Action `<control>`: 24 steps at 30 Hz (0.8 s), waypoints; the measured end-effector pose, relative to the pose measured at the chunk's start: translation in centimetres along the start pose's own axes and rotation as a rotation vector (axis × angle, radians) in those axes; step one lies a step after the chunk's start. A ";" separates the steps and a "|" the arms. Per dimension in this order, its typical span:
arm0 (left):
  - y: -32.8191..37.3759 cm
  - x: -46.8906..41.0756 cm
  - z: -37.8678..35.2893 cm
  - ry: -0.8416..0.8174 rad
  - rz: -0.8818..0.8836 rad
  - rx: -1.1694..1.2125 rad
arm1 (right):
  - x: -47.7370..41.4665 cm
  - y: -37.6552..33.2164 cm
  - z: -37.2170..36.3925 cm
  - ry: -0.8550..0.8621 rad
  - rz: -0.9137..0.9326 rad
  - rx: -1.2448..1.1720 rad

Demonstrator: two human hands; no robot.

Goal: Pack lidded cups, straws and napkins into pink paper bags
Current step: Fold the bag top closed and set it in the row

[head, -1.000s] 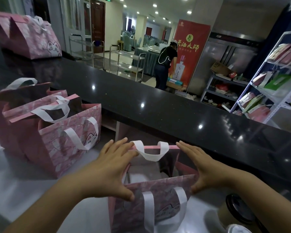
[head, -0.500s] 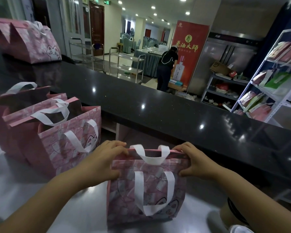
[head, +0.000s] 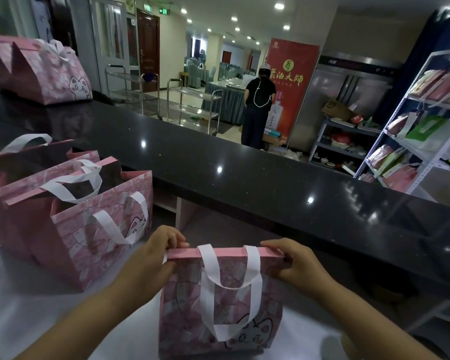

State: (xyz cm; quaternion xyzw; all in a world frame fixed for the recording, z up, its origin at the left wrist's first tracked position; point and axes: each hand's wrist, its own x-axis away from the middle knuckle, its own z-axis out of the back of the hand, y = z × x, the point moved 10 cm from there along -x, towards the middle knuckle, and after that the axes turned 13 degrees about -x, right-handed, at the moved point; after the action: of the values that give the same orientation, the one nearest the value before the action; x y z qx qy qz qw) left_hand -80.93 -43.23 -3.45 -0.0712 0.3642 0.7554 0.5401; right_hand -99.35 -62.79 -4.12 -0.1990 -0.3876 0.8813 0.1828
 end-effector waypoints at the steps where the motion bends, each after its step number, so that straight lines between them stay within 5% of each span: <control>1: 0.0 0.1 -0.1 -0.012 -0.006 -0.019 | 0.1 0.0 -0.1 -0.005 0.012 0.022; 9: 4.1 0.6 -0.4 -0.142 -0.378 -0.395 | 0.9 0.3 -1.0 -0.104 0.006 0.288; 19: 4.1 1.0 -0.2 -0.207 -0.404 -0.437 | 0.0 0.1 -0.1 -0.062 -0.051 0.156; 24: 2.5 -0.5 -1.7 -0.310 -0.185 -0.462 | -0.7 -0.5 -0.3 -0.120 -0.011 0.265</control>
State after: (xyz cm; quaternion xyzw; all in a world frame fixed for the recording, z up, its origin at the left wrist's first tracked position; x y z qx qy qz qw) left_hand -83.34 -45.07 -3.22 -0.1090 0.0879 0.7675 0.6255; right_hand -98.57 -62.61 -3.73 -0.1178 -0.2792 0.9341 0.1889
